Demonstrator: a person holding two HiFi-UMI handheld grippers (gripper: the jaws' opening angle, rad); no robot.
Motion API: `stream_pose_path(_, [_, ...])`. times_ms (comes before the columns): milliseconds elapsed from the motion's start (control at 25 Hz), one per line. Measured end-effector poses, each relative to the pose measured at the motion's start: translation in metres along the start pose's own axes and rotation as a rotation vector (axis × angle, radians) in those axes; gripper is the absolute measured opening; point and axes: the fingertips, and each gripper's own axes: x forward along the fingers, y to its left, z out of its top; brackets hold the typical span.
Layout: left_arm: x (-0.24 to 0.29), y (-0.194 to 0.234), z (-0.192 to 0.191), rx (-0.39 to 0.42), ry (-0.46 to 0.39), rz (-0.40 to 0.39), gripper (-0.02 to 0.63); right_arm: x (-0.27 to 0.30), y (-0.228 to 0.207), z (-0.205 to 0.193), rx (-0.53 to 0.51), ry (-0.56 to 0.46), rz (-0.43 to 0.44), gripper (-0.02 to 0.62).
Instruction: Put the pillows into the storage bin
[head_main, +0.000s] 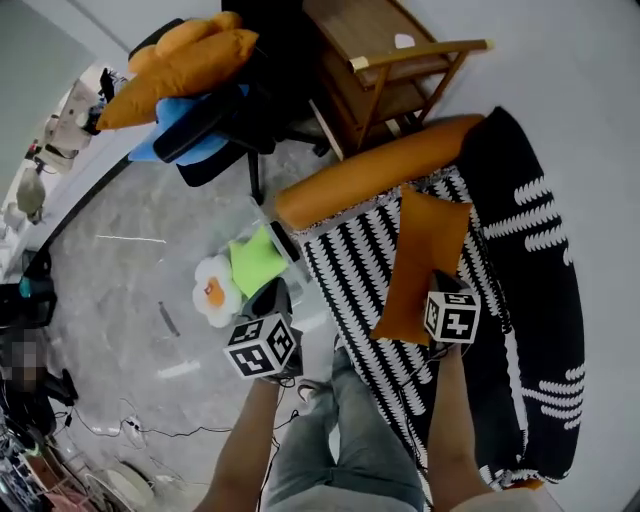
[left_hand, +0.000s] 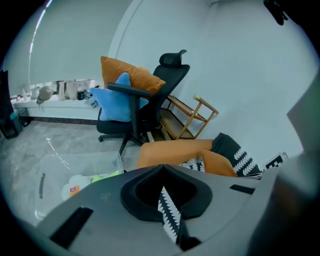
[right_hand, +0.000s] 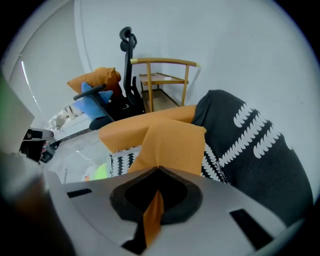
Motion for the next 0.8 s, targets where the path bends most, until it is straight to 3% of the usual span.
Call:
stream_pose_path(320, [-0.077, 0.081, 0.03, -0.112, -0.135, 0.132, 0.003, -0.026, 0.095, 0.043, -0.146, -0.049, 0.11, 0.006])
stream_pose_path(800, [-0.23, 0.196, 0.019, -0.247, -0.298, 0.366, 0.003, -0.069, 0.253, 0.06, -0.361, -0.075, 0.311, 0.006])
